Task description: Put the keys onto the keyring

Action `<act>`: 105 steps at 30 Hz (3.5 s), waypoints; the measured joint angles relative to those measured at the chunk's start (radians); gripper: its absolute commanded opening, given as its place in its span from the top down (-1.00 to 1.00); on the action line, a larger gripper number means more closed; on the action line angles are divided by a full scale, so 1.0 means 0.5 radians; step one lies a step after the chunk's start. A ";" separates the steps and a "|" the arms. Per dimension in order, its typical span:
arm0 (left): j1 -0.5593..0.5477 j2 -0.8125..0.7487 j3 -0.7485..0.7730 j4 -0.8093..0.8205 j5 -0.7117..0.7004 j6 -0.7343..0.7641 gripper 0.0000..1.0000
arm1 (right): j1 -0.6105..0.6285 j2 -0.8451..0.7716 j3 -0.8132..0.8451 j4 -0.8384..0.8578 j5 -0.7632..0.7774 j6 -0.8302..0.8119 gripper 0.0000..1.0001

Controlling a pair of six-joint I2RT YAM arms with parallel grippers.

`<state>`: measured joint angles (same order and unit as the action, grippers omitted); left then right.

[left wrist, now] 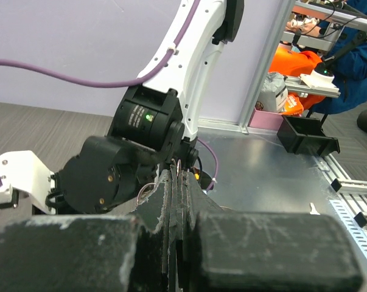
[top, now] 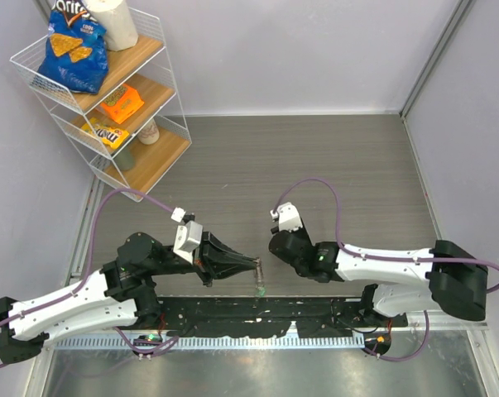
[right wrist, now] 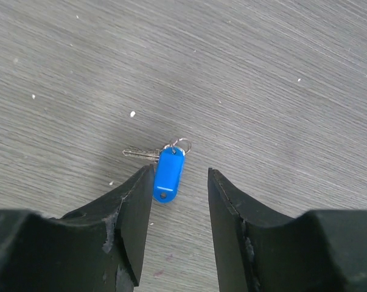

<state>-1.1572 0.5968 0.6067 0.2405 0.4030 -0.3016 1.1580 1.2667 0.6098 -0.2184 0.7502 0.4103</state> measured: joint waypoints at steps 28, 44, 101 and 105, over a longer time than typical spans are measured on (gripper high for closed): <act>0.000 -0.101 -0.014 -0.015 -0.002 0.000 1.00 | -0.248 0.457 0.166 -0.050 -0.262 0.732 0.14; 0.000 -0.169 -0.016 -0.061 -0.003 0.037 1.00 | -0.259 0.530 0.214 -0.107 -0.063 0.961 0.21; 0.000 -0.146 0.032 -0.146 0.044 0.054 1.00 | -0.322 -1.291 0.156 -0.005 -1.357 -0.458 0.90; 0.000 -0.135 0.043 -0.143 0.113 0.048 1.00 | -0.322 -1.317 0.370 -0.108 -1.691 -0.554 0.89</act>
<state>-1.1572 0.5293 0.6281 0.1688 0.4595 -0.2775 0.9970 0.6083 0.7948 -0.2722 -0.0956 0.1333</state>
